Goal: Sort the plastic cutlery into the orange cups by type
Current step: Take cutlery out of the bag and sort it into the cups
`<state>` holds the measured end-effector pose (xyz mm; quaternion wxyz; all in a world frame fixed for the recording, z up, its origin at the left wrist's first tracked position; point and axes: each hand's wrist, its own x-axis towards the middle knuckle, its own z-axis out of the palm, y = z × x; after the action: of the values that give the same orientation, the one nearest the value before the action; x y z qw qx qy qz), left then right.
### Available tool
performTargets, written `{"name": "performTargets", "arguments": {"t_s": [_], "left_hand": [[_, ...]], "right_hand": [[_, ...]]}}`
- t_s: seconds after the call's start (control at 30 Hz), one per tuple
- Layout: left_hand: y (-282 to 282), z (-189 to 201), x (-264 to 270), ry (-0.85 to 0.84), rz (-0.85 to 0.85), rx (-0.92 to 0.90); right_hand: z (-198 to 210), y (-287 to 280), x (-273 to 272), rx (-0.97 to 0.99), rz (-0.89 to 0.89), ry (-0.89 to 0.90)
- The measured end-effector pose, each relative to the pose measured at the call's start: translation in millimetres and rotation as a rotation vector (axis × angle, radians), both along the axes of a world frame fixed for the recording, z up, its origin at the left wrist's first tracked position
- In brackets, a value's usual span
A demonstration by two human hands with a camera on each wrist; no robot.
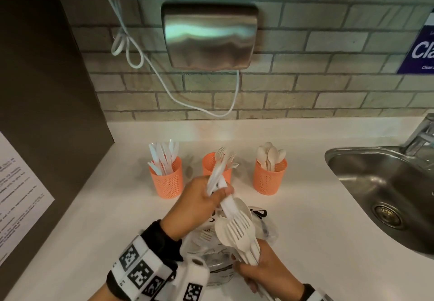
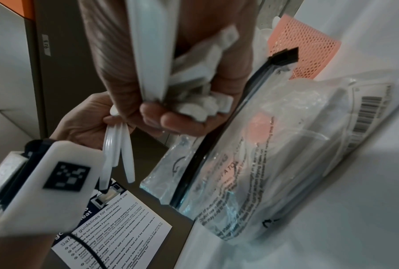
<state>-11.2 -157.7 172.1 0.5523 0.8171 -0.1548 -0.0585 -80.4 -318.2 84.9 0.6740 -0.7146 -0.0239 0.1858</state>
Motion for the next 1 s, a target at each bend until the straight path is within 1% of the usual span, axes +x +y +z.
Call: {"name": "performTargets", "arguments": {"t_s": [0.1,0.17,0.3,0.43,0.57,0.7,0.77,0.93,1.0], "left_hand": [[4.8,16.3,8.1,-0.015,0.072,-0.125],[5.5,18.3,7.6,0.034,0.089,-0.219],[-2.0,2.4,-4.4,0.184,0.072,-0.267],[-10.8,-12.9,-13.6,0.242,0.056,-0.347],[-13.7,-14.1,-16.8,0.22,0.037,-0.326],[-9.9,-9.5,-14.8,0.159,0.108,-0.358],[-6.8,-6.9,-10.5,0.138,0.132,-0.407],[-9.7,-5.4,-8.1,0.17,0.148,-0.524],[-9.7,-4.2,-6.7,0.205,0.174,-0.67]], "right_hand": [[0.9,-1.8,-1.5,0.004,-0.011,0.006],[1.7,-2.1,-3.0,0.01,-0.006,0.007],[1.8,-0.5,-4.2,0.017,-0.001,0.008],[2.5,1.7,-4.2,0.002,-0.002,0.022],[4.8,4.5,-5.9,-0.005,0.004,0.044],[6.3,1.4,-6.8,-0.016,0.028,0.051],[6.5,0.9,-8.1,-0.036,0.039,0.053],[4.6,4.6,-10.0,-0.051,0.028,0.07],[4.9,3.9,-9.5,-0.045,0.026,0.057]]}}
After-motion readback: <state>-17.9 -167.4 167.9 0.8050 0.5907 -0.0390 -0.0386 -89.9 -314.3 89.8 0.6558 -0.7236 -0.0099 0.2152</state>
